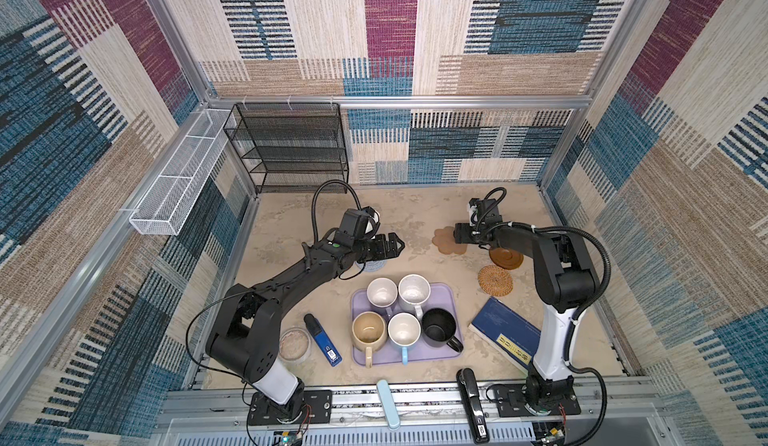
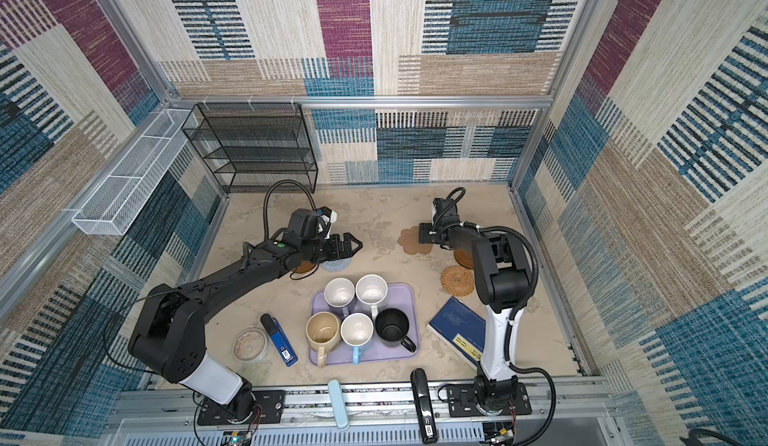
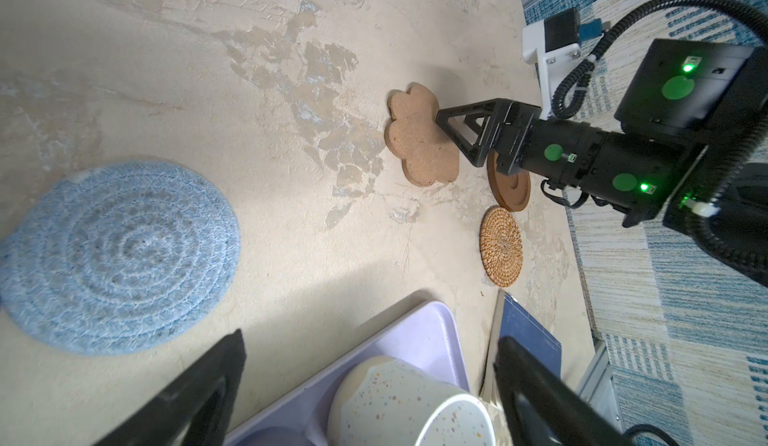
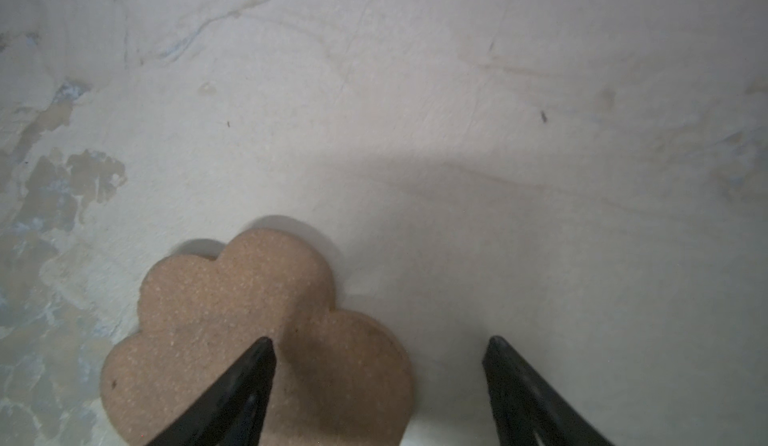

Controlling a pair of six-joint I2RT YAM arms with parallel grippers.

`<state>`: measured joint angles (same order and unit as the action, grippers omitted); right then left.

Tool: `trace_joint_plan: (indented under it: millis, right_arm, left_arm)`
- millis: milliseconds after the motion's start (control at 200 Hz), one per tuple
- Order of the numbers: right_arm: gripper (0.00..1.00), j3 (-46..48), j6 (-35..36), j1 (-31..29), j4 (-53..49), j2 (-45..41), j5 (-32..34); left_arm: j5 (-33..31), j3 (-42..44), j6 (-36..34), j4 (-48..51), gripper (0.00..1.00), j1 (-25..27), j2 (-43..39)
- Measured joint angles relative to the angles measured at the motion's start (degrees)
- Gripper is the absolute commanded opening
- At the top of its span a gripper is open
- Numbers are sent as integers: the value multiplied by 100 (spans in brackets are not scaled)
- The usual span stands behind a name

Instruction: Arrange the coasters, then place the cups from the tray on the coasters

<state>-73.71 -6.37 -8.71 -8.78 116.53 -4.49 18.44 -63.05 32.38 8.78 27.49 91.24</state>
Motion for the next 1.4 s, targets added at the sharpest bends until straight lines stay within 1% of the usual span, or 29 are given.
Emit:
trace_joint_plan:
  millis: [75, 165, 205, 306, 381, 531, 676, 726, 776, 877, 977, 1102, 1237, 1302, 1397]
  right_arm:
    - [76, 0, 50, -7, 15, 2, -57]
    - [72, 15, 63, -63, 4, -20, -116]
    - [71, 50, 70, -98, -24, -52, -144]
    - [68, 245, 81, -192, -92, -216, -258]
    - [66, 433, 74, -249, -129, -365, -387]
    - [65, 774, -33, -446, -177, -649, -597]
    - [67, 1091, -190, -734, -212, -955, -1088]
    - [68, 1073, -269, -732, -229, -977, -951]
    - [68, 979, -341, -704, -308, -960, -660]
    - [68, 695, -409, -660, -302, -798, -435]
    - [67, 415, -411, -669, -264, -518, -435]
    - [66, 116, -407, -673, -254, -197, -638]
    - [65, -4, -391, -743, -129, -50, -691]
    - [64, -2, -396, -831, -92, -33, -682]
    - [62, -4, -498, -1060, -66, -17, -413]
  left_arm:
    - [-39, -11, -28, 81, 95, 7, -70]
    - [-310, -24, -98, 240, 95, 33, -210]
    - [-330, -24, -114, 267, 95, 33, -251]
    - [-479, -22, -210, 356, 96, 33, -345]
    - [-476, -15, -243, 382, 96, 31, -376]
    - [-470, -4, -245, 431, 96, 33, -369]
    - [-450, -4, -245, 442, 96, 33, -319]
    - [-450, -4, -245, 439, 96, 33, -315]
    - [-450, -4, -245, 442, 96, 33, -313]
    - [-450, -4, -245, 442, 95, 33, -313]
    - [-452, -7, -245, 455, 96, 33, -306]
    - [-452, -7, -245, 494, 96, 33, -297]
    - [-433, -2, -240, 476, 96, 33, -297]
    - [-428, 57, -238, 415, 96, 33, -299]
    - [-426, 114, -212, 433, 95, 33, -295]
